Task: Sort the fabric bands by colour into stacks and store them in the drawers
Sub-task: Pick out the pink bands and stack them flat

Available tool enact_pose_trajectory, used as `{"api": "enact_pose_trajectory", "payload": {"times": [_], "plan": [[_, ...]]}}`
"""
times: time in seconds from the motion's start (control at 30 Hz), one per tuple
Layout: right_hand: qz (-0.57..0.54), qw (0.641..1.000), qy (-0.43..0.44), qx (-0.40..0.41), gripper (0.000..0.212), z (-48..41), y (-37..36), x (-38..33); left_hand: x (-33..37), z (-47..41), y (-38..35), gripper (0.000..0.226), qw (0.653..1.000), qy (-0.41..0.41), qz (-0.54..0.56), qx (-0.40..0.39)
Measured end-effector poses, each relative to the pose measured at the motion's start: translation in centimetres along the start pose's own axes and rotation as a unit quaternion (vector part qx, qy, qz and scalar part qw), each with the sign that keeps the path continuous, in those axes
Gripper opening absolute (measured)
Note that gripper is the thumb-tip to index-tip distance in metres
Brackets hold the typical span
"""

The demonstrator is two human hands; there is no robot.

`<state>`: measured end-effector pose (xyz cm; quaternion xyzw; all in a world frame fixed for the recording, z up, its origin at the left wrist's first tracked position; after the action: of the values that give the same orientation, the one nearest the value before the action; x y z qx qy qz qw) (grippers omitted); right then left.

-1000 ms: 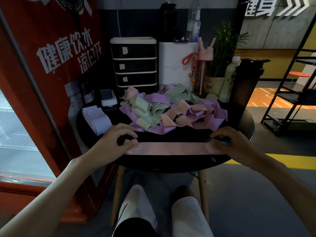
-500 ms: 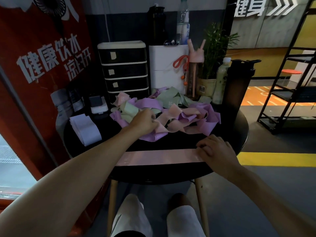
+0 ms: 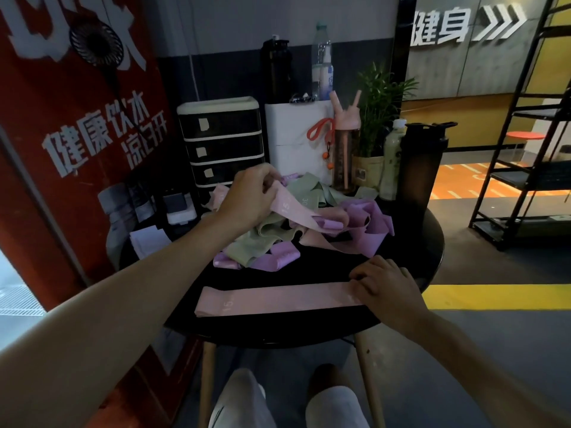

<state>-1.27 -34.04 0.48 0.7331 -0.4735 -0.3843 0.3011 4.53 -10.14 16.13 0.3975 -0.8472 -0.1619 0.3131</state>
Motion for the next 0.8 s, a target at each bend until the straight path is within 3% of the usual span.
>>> {"api": "enact_pose_trajectory", "payload": {"times": [0.27,0.37,0.47,0.57,0.7,0.8], "plan": [[-0.048,0.998,-0.03,-0.035,0.019,-0.7,0.4,-0.1,4.1,-3.4,4.5,0.019,0.989,-0.138,-0.027,0.034],[-0.127,0.991,-0.033,0.01,0.007,-1.2,1.7,-0.6,5.2,-4.5,6.0,0.02,0.985,-0.164,-0.019,0.056],[-0.188,0.98,0.007,0.064,0.016,-2.5,4.1,-2.6,6.4,-5.4,6.7,0.023,0.979,-0.193,-0.021,0.063],[-0.252,0.964,0.01,0.086,0.007,-4.6,6.4,-4.5,7.6,-5.9,7.1,0.019,0.972,-0.222,-0.026,0.071],[-0.309,0.943,-0.064,0.101,0.03,-7.4,7.3,-5.6,9.2,-6.2,7.4,0.014,0.968,-0.24,-0.013,0.075],[-0.288,0.95,-0.095,0.081,0.042,-9.1,6.1,-5.9,9.8,-6.3,7.7,0.013,0.969,-0.235,0.005,0.079]]}}
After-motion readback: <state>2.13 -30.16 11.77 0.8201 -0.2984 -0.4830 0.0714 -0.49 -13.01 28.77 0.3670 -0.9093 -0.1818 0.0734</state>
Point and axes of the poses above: each hand's wrist, its own z-axis away from the middle knuckle, its own y-axis out of the back of the hand, x = y × z, the point moved 6 cm from there along -z, towards the middle knuckle, and after that the axes turned 13 degrees about x, right-handed, at the moved point
